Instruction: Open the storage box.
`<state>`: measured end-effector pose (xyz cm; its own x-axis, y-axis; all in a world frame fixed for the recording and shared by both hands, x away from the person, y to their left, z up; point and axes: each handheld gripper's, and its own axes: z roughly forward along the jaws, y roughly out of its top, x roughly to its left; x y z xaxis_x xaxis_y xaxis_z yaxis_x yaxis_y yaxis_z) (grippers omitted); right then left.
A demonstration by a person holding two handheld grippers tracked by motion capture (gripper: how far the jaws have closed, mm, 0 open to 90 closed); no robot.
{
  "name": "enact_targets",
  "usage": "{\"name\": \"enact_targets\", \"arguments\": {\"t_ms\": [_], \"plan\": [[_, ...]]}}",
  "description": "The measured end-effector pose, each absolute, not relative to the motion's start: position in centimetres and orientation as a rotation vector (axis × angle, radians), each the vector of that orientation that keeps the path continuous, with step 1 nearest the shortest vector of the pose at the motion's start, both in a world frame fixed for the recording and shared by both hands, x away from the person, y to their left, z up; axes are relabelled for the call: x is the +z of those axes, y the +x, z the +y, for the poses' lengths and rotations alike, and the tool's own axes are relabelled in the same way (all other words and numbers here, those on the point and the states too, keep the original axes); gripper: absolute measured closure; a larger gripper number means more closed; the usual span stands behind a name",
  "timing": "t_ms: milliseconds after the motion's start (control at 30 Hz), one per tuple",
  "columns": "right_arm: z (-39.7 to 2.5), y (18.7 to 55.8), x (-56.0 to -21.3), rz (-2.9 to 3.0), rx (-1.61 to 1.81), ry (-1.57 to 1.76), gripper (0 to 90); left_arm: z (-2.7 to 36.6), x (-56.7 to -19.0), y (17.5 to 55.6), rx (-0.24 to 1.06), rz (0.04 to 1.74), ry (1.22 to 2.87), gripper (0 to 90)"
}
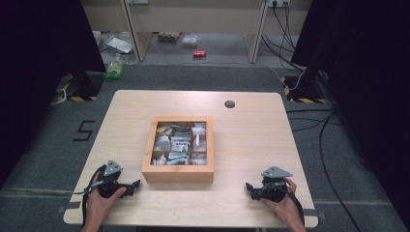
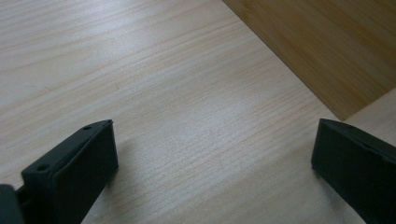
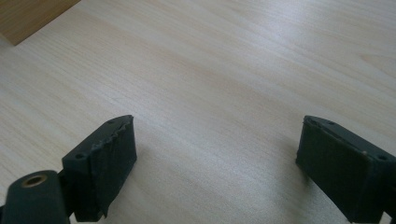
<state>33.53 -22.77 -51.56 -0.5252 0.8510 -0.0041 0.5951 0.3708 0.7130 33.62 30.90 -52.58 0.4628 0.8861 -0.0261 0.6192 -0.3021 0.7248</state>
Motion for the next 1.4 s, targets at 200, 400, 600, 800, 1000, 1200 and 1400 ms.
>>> {"name": "enact_targets", "arguments": {"t_ms": [200, 400, 600, 800, 1000, 1200, 1400], "plan": [[-22.7, 33.7, -51.6, 2.261, 0.94, 1.262, 12.3, 30.9, -52.6, 33.6, 0.507, 1.253, 2.032, 0.0], [-22.8, 33.8, -51.3, 2.263, 0.962, 1.282, 18.5, 30.9, -52.6, 33.7, 0.512, 1.263, 2.027, 0.0], [-22.5, 33.7, -50.7, 2.23, 1.042, 1.271, 19.7, 31.0, -52.6, 33.7, 0.517, 1.272, 2.023, 0.0], [-21.2, 33.4, -49.9, 2.217, 1.096, 1.236, 23.4, 31.0, -52.6, 33.7, 0.517, 1.272, 2.023, 0.0], [-19.6, 33.1, -49.2, 2.222, 1.162, 1.212, 28.9, 31.0, -52.6, 33.7, 0.517, 1.272, 2.023, 0.0], [-18.1, 32.7, -48.6, 2.23, 1.206, 1.183, 32.5, 31.0, -52.6, 33.7, 0.517, 1.272, 2.023, 0.0], [-17.1, 32.4, -48.3, 2.241, 1.253, 1.179, 34.6, 31.0, -52.6, 33.7, 0.517, 1.272, 2.023, 0.0]]}}
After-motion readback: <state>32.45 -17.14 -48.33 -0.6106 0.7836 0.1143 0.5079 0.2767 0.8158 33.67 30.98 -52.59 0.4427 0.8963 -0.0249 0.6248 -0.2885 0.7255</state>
